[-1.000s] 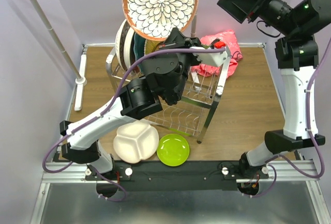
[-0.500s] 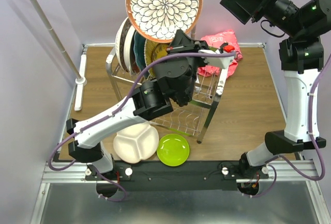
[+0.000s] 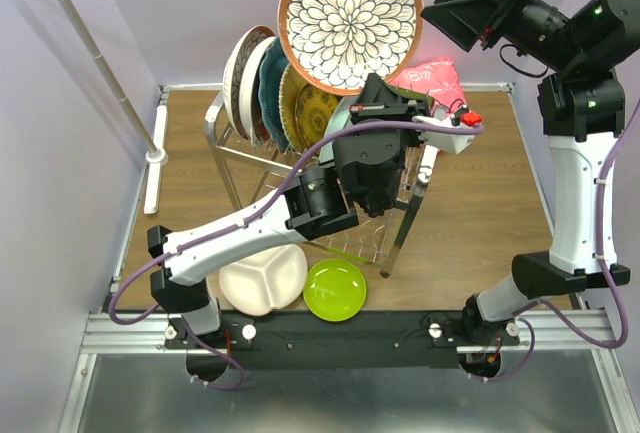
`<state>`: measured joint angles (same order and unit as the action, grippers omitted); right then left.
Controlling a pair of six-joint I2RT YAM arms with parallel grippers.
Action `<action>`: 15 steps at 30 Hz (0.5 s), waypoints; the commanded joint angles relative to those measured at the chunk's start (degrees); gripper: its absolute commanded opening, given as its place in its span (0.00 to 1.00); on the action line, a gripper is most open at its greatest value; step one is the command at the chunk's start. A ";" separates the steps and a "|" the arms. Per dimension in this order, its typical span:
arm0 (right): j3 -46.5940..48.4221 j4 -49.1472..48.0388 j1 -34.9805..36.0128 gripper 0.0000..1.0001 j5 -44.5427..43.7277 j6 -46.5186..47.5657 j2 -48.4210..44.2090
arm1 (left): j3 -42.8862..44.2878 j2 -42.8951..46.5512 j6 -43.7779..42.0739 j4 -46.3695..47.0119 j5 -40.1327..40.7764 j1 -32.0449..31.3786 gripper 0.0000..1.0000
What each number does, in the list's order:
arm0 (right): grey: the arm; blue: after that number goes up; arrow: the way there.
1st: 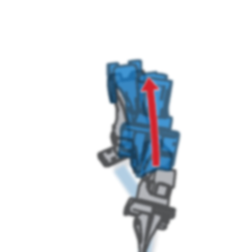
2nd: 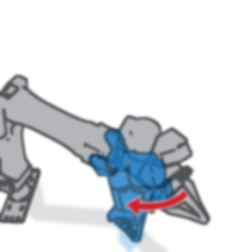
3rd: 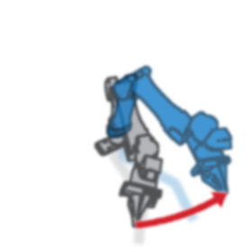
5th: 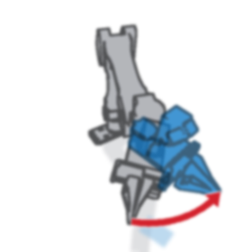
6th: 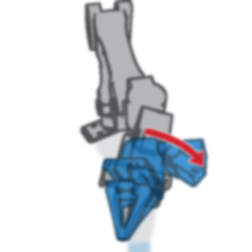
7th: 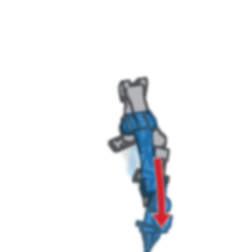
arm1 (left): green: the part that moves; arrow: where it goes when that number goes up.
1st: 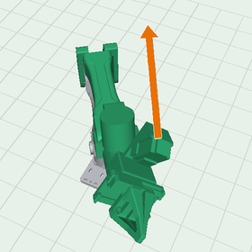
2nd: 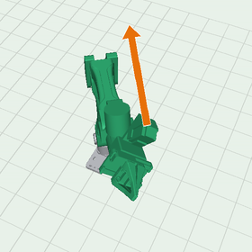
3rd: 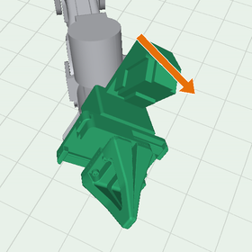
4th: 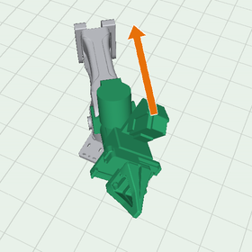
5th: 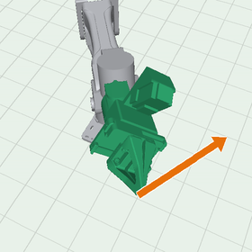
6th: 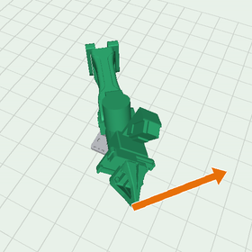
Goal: Load the plates into the dish rack
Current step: Pass the plate from the left arm to the right
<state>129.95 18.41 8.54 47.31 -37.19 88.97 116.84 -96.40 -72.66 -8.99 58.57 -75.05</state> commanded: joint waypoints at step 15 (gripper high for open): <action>5.49 13.04 -0.10 0.71 3.23 -0.61 3.93 | -1.43 -0.81 -5.73 5.92 -0.47 -1.24 0.00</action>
<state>133.99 26.81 8.54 49.63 -38.92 93.91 115.44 -97.25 -73.08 -7.35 58.70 -75.53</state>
